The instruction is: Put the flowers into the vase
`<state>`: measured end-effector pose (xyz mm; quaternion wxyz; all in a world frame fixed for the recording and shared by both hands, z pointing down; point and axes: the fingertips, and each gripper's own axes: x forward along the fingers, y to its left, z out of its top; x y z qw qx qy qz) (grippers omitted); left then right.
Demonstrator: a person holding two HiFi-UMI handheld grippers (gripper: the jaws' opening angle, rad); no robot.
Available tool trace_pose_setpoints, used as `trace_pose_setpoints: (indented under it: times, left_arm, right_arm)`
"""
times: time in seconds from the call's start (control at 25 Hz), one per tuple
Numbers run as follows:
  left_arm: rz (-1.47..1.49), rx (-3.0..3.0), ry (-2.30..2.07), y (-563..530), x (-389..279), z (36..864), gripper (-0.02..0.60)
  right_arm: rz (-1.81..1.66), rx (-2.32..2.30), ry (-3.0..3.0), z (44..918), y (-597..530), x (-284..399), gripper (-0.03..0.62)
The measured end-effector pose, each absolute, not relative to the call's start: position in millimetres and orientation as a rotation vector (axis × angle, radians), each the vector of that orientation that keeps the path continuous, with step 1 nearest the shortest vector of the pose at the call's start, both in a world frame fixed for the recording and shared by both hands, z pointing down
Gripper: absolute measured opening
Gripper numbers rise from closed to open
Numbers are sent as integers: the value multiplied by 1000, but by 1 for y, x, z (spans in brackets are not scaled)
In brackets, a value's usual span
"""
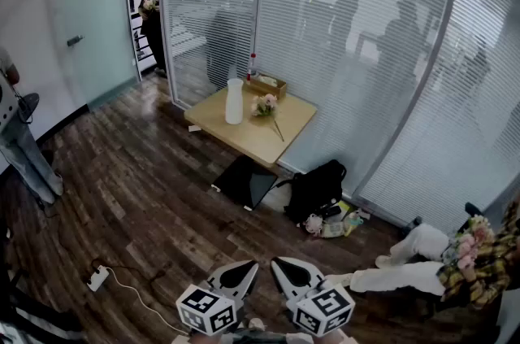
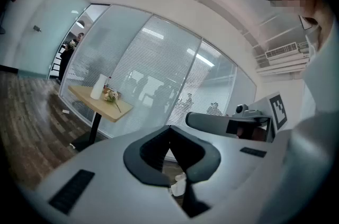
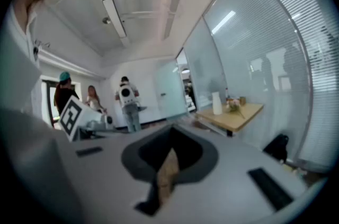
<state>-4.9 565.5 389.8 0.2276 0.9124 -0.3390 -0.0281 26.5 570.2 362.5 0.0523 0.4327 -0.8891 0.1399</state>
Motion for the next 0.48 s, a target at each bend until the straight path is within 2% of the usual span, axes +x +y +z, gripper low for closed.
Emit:
trace_pose_setpoints:
  times: [0.48]
  left_arm:
    - [-56,2506,-923,565,5,396,9]
  right_arm:
    - [458,1276,-2711,368,568,27,12]
